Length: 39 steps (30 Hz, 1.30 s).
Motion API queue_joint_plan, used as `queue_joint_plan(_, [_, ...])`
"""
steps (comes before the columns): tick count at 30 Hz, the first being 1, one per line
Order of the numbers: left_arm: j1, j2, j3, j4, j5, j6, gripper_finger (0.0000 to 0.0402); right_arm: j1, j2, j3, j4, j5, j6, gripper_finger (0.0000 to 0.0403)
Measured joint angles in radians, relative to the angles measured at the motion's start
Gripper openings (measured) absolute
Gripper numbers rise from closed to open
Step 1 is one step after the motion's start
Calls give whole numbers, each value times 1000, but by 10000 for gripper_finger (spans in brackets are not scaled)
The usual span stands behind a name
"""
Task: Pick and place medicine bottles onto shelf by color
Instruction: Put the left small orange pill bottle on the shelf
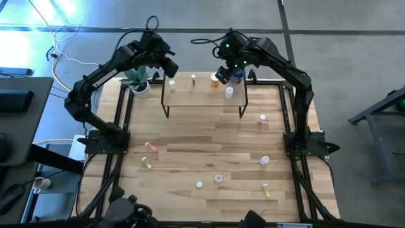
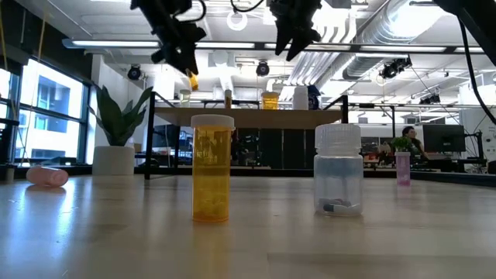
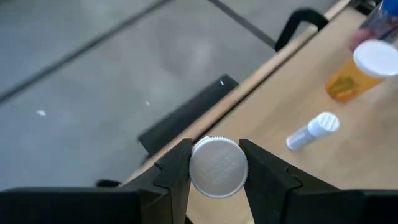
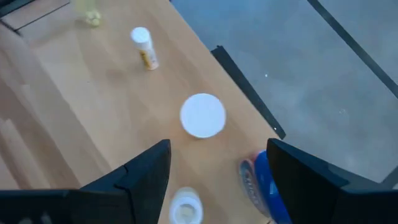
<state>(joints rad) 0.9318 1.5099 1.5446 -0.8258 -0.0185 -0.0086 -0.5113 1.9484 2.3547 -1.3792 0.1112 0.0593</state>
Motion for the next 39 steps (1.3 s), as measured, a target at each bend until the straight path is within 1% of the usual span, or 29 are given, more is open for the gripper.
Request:
queue_joint_plan(6, [-2, 59, 1, -46, 52, -56, 117, -20, 0, 0, 0, 0, 0, 256])
queue_joint_plan(17, [-24, 138, 1, -66, 59, -75, 117, -18, 0, 0, 0, -3, 4, 256])
queue_joint_plan(20, [-24, 149, 1, -79, 43, -75, 117, -17, 0, 0, 0, -3, 7, 256])
queue_joint_plan(25, [-24, 150, 1, -107, -37, -33, 117, -17, 0, 0, 0, -7, 7, 256])
queue_joint_plan(32, [-14, 151, 1, -157, -38, -32, 117, -17, 0, 0, -14, -9, 11, 256])
queue_joint_plan(39, [-14, 153, 1, -153, -42, -22, 117, -17, 0, 0, -16, -9, 11, 256])
